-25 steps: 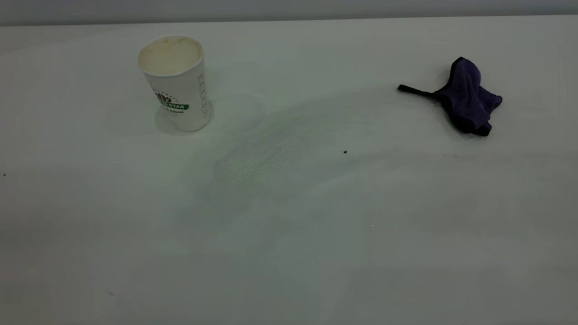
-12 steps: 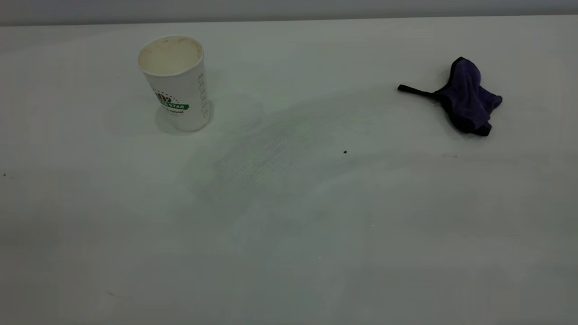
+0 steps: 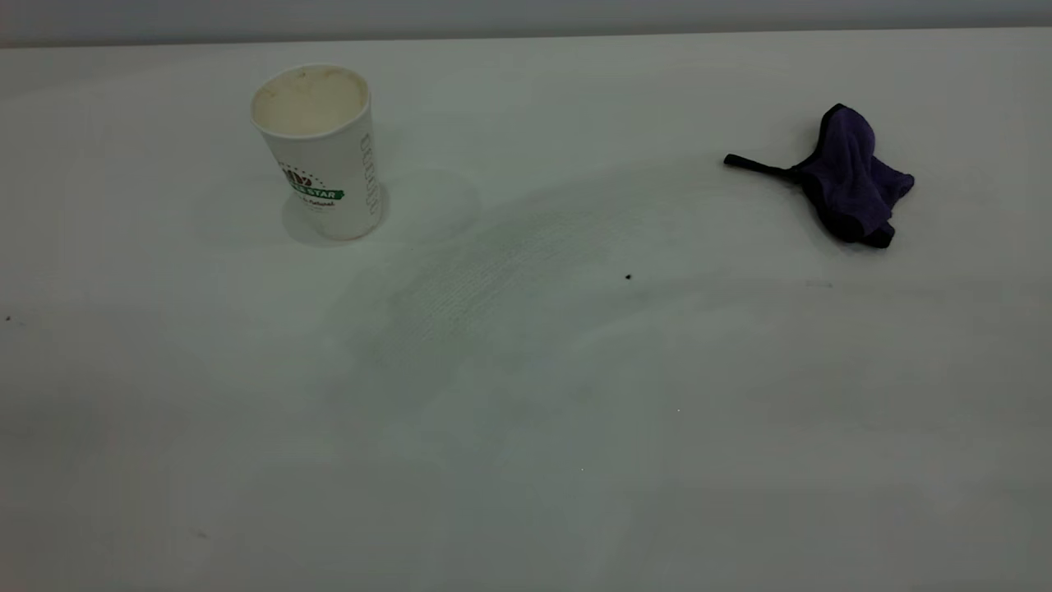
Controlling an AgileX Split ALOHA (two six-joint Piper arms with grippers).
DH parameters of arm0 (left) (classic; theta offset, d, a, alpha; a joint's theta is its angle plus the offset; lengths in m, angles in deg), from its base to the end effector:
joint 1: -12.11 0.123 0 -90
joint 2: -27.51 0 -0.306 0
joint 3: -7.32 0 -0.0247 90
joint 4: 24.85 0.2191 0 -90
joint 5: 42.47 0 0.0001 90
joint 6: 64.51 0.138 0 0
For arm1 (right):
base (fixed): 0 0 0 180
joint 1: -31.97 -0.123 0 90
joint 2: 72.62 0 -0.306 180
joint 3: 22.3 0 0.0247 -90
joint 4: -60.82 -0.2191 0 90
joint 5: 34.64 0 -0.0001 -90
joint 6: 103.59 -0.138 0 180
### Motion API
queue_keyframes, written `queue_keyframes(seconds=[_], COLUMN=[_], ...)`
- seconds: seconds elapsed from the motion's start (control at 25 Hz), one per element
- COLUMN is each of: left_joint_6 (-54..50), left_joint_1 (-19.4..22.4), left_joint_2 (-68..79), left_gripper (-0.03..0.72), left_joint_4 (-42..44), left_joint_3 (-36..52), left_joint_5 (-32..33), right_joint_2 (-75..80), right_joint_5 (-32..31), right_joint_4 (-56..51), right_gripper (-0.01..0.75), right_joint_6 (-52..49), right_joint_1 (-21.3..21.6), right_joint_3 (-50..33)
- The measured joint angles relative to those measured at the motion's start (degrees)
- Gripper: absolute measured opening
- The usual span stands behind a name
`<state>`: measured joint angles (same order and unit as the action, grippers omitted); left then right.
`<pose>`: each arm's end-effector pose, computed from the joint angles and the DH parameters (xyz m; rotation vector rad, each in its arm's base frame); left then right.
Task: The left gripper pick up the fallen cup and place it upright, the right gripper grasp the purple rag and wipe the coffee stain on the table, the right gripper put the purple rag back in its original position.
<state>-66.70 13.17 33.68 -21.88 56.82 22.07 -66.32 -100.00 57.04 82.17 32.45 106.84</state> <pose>-0.0182 0.0061 0.2305 -0.0643 2.0963 0.0506 -0.0172 0.0084 0.2221 -0.1041 2.1339 0.0163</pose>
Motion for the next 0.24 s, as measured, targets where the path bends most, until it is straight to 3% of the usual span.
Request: queue_keyframes(seconds=[0.24], left_joint_6=[0.0], left_joint_1=[0.0], left_joint_2=[0.0], left_gripper=[0.474], left_joint_4=[0.0], left_joint_3=[0.0], left_joint_5=[0.0], right_joint_2=[0.0], right_joint_5=[0.0], right_joint_4=[0.0], right_gripper=[0.364], right_joint_6=[0.0], right_joint_1=[0.0], right_joint_3=[0.0])
